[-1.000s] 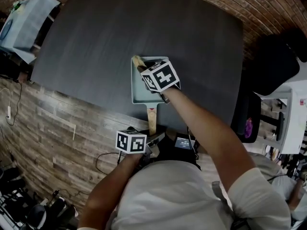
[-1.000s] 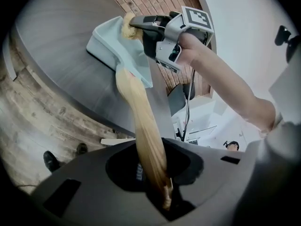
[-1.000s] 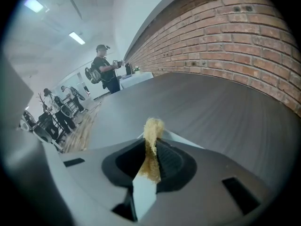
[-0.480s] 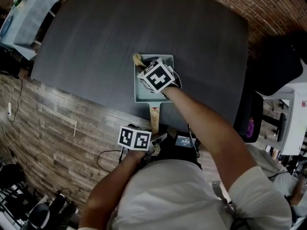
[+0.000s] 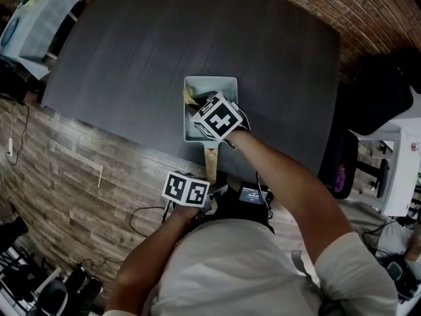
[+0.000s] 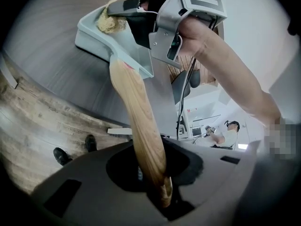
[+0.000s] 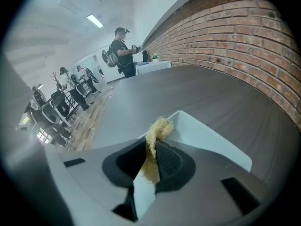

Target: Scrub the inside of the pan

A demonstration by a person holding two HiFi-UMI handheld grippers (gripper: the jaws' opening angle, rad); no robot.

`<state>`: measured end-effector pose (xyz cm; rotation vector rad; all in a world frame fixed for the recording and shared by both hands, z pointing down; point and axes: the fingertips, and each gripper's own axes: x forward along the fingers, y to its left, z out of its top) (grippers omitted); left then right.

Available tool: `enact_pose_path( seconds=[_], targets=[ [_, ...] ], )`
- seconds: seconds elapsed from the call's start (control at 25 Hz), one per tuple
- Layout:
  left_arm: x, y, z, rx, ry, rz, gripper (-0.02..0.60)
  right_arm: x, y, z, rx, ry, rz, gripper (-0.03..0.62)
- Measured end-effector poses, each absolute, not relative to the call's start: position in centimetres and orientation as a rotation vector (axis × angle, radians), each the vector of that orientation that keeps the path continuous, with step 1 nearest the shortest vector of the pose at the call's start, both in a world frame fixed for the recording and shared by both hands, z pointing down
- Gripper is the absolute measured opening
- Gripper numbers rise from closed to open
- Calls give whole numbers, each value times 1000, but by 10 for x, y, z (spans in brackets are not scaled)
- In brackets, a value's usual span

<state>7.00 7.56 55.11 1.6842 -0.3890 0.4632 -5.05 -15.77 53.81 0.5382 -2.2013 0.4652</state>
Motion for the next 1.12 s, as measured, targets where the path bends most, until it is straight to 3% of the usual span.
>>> enact_pose_path(
  seconds=[1.12],
  targets=[
    [67, 74, 552, 1667, -411, 440, 83, -41, -73, 544, -125, -2055, 215, 58]
  ],
)
